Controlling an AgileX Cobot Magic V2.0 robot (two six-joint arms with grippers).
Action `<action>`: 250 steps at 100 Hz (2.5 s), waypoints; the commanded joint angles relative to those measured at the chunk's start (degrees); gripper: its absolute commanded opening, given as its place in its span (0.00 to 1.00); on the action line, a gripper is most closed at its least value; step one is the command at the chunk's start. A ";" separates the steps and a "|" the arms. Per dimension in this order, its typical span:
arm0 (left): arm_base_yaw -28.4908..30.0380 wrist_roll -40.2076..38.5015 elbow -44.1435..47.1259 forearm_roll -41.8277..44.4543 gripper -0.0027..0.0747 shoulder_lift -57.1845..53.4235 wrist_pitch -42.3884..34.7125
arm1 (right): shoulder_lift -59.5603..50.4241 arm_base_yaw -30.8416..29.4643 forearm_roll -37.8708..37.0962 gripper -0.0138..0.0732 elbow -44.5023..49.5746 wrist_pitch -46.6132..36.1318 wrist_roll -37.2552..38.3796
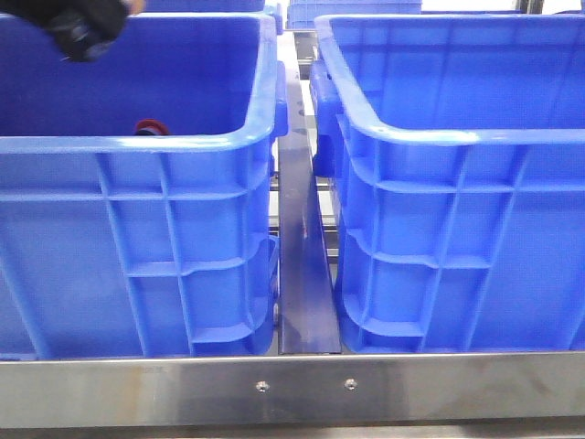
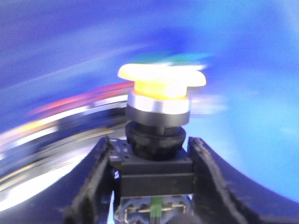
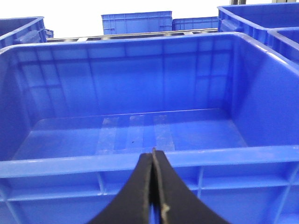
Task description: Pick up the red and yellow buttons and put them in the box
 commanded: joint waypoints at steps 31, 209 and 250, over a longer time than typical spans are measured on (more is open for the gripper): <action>-12.29 14.75 -1.09 -16.43 0.13 -3.88 7.29 | -1.51 0.17 -0.65 0.08 -1.17 -8.94 -0.38; -19.31 14.91 -1.09 -16.51 0.13 -3.62 6.79 | 65.23 14.23 87.71 0.78 -53.94 34.38 -43.99; -19.31 14.91 -1.09 -16.51 0.13 -3.62 6.79 | 76.33 18.54 97.50 0.78 -59.38 43.29 -50.91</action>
